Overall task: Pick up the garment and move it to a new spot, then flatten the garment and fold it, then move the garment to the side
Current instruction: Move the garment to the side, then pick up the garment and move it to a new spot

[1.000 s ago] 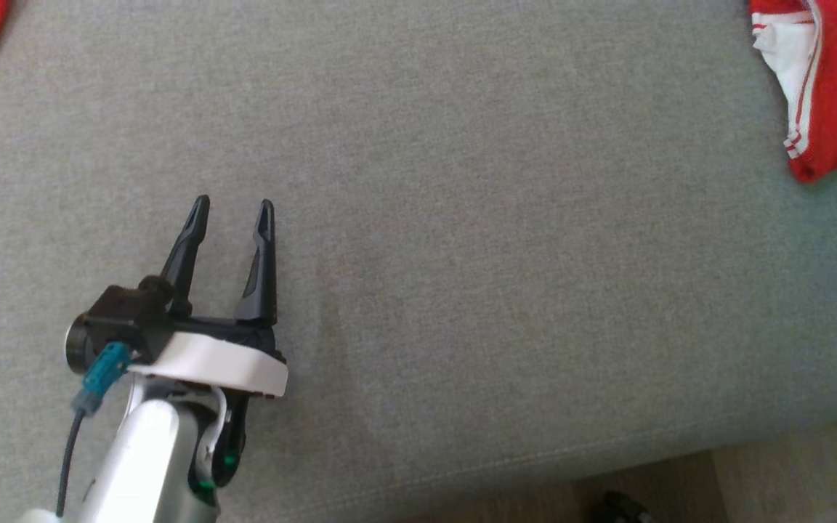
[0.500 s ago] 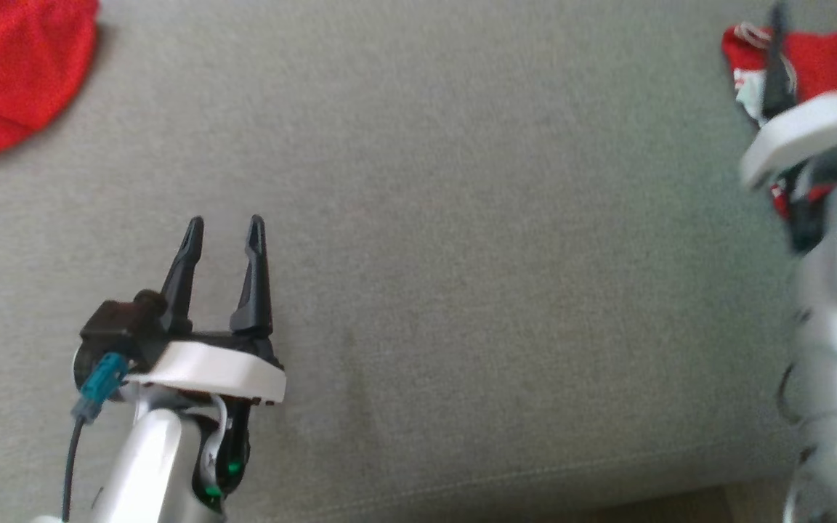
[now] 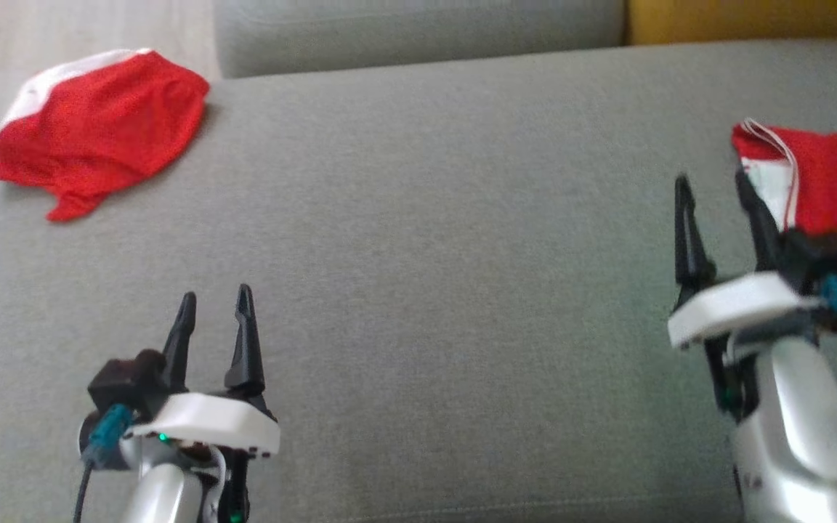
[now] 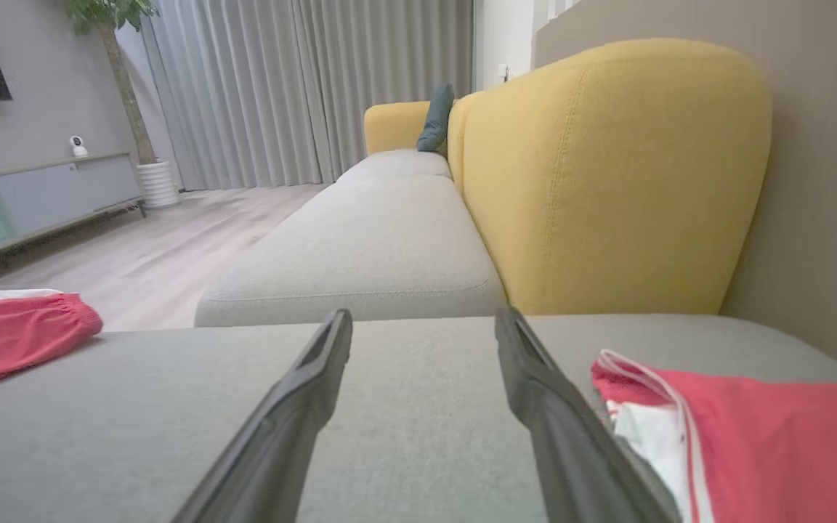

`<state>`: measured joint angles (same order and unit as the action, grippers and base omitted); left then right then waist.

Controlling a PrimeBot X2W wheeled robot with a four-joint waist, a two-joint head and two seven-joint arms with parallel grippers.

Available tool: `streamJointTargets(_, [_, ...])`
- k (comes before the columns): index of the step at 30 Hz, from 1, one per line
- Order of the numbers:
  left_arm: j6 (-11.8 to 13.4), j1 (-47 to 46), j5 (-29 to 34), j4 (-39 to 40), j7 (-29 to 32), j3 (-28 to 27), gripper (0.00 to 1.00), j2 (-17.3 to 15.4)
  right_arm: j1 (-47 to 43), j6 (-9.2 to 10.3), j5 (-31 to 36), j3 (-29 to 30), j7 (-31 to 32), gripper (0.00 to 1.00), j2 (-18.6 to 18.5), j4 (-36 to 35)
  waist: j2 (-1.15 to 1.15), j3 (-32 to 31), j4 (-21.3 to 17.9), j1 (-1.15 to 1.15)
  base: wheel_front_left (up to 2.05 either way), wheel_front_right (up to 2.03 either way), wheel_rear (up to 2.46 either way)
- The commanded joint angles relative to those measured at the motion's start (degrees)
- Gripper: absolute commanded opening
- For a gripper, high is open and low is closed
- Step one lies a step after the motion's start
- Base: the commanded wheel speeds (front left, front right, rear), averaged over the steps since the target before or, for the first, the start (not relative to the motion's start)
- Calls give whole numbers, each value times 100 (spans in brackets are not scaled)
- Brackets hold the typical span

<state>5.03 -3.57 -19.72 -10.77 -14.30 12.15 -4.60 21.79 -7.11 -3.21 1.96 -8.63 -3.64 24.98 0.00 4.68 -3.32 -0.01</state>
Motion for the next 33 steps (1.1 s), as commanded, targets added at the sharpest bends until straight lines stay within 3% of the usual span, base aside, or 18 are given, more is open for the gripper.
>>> streamJointTargets(1, [-5, -106, 49, 159, -68, -215, 100, 5, 26, -37, -87, -167, -41, 100, 73, -275, 0, -159, 163, 1, 0, 0, 0])
streamJointTargets(13, [-102, 295, 226, 110, -69, -238, 100, 100, -1609, -37, -638, -441, -2, 100, 76, -1510, 0, -332, 470, 1, 0, 0, 0])
streamJointTargets(33, [-174, 288, 317, 47, -70, -252, 100, 149, -1875, -37, -598, -427, 84, 100, 76, -1699, 0, -312, 505, 1, 0, 0, 0])
